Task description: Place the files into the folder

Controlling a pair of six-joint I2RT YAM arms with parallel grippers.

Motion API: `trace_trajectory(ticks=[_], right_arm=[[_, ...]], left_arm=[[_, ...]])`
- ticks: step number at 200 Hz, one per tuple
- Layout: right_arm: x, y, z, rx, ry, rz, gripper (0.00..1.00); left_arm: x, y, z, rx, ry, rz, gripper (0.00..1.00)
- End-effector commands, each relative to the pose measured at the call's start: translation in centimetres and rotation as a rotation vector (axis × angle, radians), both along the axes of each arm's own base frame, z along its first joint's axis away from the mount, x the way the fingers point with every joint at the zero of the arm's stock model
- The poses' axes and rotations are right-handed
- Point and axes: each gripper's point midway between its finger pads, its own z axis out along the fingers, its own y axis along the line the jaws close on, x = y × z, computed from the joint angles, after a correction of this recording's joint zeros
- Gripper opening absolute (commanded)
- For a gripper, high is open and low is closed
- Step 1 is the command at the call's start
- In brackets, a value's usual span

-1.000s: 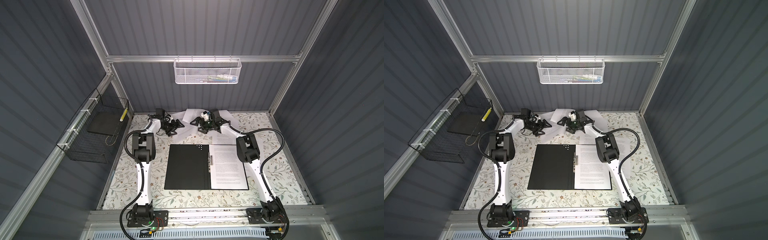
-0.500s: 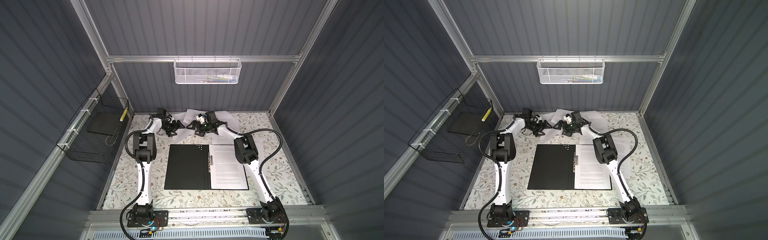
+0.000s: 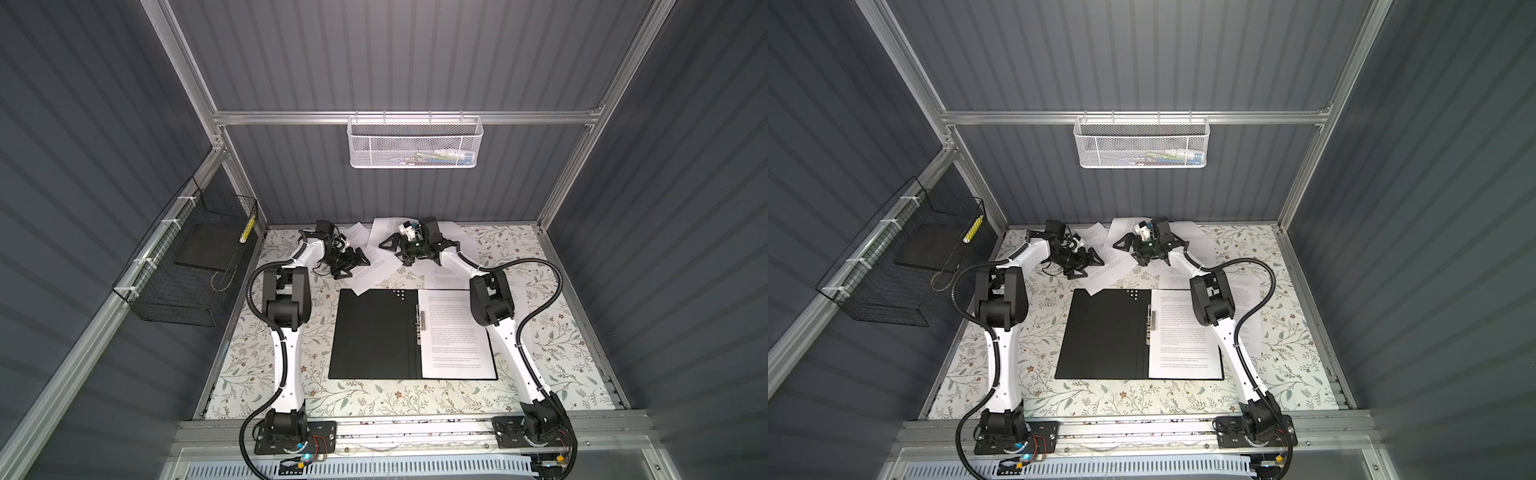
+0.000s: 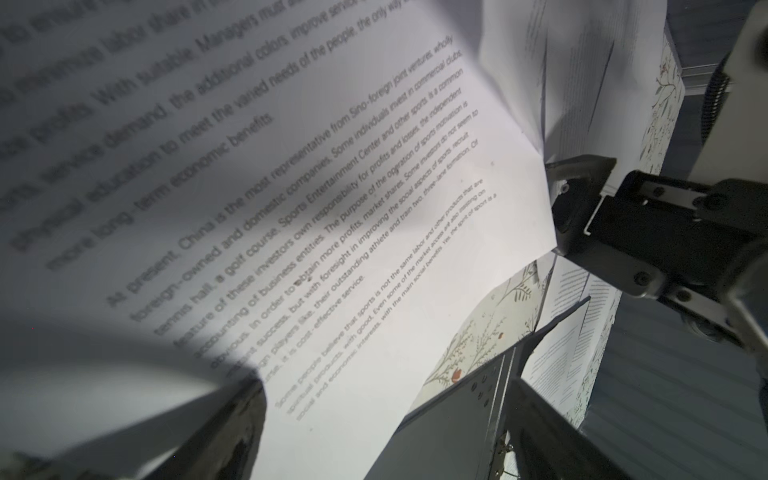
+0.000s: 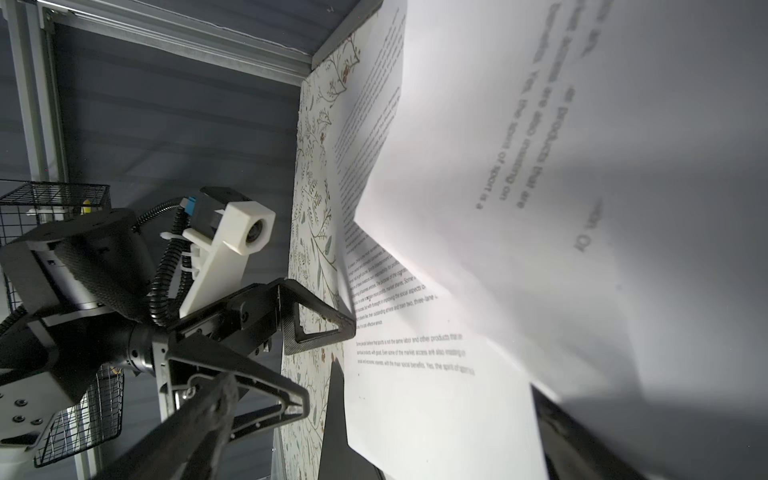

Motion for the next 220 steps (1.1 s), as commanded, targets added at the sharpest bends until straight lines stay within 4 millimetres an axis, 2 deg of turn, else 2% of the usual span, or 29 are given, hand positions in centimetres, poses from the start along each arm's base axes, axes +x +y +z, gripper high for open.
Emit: trace_trajectory(ticks=[1,25,83,134,220], right_arm=[[-1.4,1.2,0.8,0.028,-0.007,0.055,0.96],[-1.8,0.8,0.7,0.004,-0.014,0.039,0.88],[-2.7,-0.4,-0.1,-0.098,0.006,0.031,0.64],[-2.7,-1.8,-1.0,-0.133,0.044,-0.019,0.44],[-2.6,-2.7,-2.8,-0.165,0.101,-0.047,0.26]], left_arm=[[-5.2,2.1,-7.0,0.145,0.257,0.001,0.91],[-5.6,2.3,-7.1,0.162,0.259,-0.003,0.91],[-6.6,3.3,-7.4,0.201,0.268,0.012,0.91],[-7.0,4.2,-7.9,0.233,0.279,0.028,0.91],[-7.3,4.6,-8.1,0.242,0.28,0.032,0.91]])
